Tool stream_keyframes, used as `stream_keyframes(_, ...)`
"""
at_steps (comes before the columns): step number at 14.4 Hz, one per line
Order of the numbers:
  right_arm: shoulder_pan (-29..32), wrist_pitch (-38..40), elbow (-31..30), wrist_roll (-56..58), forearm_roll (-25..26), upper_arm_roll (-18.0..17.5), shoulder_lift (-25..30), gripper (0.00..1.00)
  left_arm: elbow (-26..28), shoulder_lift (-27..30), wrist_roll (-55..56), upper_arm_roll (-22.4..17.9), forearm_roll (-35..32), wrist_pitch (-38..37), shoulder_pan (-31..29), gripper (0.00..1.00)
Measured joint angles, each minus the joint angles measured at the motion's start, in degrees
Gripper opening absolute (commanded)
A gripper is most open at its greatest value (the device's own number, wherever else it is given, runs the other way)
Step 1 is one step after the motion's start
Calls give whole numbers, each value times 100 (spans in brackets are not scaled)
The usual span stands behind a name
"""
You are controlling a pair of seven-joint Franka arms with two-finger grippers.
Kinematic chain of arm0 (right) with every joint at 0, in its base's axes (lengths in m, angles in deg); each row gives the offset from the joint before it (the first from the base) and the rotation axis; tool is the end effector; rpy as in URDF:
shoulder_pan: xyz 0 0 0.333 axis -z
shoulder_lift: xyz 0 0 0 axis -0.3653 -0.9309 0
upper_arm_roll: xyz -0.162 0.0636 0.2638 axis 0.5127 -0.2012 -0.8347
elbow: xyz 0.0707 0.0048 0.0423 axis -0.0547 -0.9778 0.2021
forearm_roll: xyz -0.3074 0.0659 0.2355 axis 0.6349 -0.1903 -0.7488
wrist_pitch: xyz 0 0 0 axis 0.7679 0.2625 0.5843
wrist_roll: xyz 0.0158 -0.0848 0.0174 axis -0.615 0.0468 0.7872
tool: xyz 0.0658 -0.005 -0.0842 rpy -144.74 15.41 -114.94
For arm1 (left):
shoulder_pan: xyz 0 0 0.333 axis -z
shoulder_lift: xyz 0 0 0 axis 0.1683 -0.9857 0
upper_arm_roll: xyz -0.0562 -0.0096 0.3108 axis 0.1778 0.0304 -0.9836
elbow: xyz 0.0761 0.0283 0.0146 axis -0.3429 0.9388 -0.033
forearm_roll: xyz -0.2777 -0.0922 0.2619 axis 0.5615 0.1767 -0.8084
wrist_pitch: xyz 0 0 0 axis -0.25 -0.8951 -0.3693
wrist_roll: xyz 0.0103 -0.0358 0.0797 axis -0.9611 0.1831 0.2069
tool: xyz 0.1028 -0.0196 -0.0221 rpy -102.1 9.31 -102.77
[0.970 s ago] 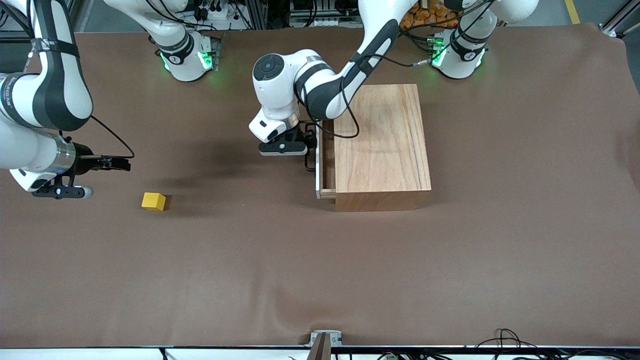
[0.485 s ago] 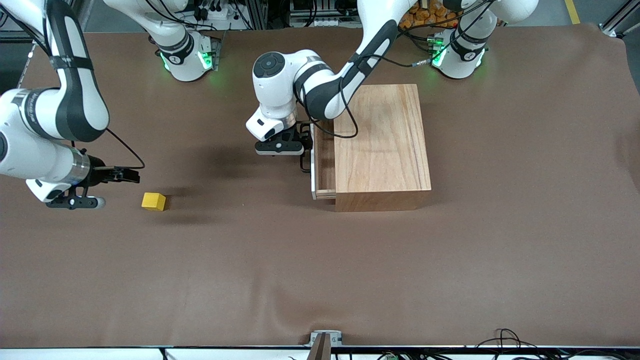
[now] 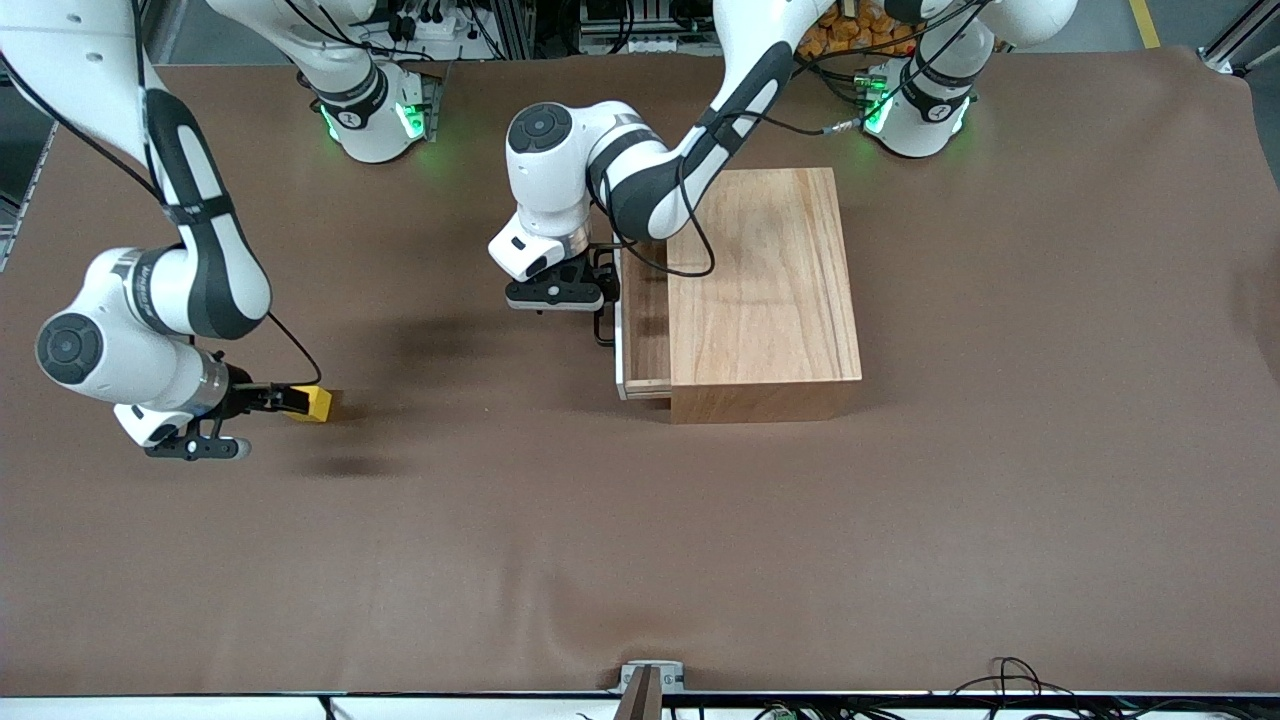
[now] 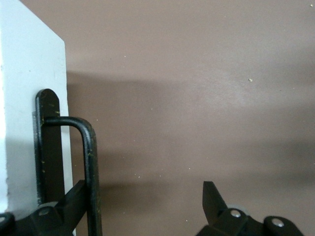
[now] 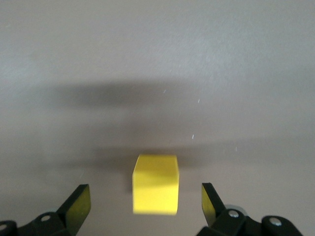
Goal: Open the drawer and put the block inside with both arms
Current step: 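Pull the drawer open with the left gripper while the right gripper reaches the cube, then grasp the yellow cube with the right gripper while the left gripper pulls the drawer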
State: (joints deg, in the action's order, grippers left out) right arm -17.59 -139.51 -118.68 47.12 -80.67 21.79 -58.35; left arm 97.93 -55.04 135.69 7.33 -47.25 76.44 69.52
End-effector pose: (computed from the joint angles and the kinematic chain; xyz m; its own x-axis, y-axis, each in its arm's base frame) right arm 0.6165 -0.0435 0.2585 0.9970 -0.0319 -0.0711 -0.0331 -0.9993 -0.0150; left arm 0.4125 -0.6400 0.3064 0.9856 -0.0304 0.1664 -0.0378 -0.9984 0.0415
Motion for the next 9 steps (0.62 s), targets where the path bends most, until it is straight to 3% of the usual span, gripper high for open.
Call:
stream_keyframes(4,136,-273,3,1,0,22,-519,100,1,-19,0,66,0,278,9,100)
stream_keyframes(9,145,-252,-26,-1,-38,19,-677,100,1,-43,-8,83,0,517,50,100)
